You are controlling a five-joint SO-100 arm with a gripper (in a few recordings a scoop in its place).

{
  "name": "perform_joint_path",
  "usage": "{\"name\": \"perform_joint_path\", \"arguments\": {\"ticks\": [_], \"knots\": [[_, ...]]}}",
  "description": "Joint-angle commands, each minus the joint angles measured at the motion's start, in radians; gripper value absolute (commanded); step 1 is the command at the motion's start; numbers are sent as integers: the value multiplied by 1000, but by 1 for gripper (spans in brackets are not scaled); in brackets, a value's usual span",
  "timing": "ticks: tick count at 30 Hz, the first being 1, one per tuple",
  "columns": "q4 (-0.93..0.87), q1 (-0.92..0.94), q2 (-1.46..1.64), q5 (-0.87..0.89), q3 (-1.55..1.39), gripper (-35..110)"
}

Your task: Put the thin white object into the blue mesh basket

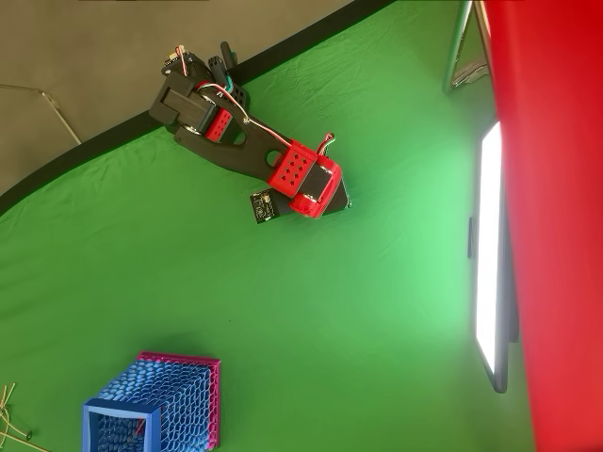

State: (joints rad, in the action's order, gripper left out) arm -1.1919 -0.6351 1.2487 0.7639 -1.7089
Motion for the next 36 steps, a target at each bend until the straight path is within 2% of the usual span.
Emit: {"name": "perform_joint_path", "arguments": {"ticks": [1, 36], "knots": [[0, 14, 75, -14, -3, 4], [-54, 402, 468, -345, 104, 2]]}}
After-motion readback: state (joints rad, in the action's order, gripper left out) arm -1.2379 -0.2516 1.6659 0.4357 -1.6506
